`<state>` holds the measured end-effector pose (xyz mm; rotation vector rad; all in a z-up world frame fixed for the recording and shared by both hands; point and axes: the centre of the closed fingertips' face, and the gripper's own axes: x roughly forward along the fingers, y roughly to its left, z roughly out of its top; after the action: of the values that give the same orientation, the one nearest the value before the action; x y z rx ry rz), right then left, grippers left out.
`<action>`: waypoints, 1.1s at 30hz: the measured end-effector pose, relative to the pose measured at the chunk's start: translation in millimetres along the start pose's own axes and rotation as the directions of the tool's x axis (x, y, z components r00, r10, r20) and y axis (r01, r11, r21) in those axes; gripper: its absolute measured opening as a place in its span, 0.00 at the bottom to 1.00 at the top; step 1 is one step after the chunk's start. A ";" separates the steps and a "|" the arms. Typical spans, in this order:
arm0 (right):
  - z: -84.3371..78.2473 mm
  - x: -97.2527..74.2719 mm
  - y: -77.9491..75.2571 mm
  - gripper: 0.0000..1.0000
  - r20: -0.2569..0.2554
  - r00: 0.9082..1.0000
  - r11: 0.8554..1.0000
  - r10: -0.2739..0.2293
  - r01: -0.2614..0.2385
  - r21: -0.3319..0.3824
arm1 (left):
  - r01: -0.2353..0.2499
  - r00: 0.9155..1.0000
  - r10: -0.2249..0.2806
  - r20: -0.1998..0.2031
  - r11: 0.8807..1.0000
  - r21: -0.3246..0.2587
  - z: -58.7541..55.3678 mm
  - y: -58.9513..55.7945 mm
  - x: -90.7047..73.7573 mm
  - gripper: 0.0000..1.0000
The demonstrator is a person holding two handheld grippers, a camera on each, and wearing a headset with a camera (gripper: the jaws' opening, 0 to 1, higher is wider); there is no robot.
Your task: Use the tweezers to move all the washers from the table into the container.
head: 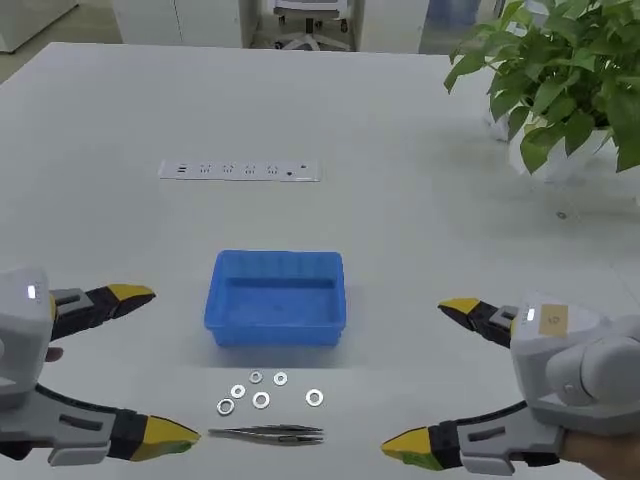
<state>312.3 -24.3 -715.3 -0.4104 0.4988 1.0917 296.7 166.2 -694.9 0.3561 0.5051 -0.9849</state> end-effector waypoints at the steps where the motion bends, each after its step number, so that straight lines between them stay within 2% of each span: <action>1: 0.0 0.0 -0.1 0.99 0.000 1.000 1.000 -0.001 0.001 0.000 | 0.000 1.000 0.000 0.000 1.000 0.001 0.1 -0.1 0.0 0.99; 33: 0.5 -2.3 -1.5 1.00 -0.002 1.000 1.000 -0.007 0.007 -0.002 | -0.005 1.000 0.005 0.011 1.000 -0.009 2.9 1.6 -1.0 0.99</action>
<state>313.0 -26.3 -713.4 -0.4148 0.4971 1.0854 298.3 166.2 -691.8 0.3436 0.4980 -0.9795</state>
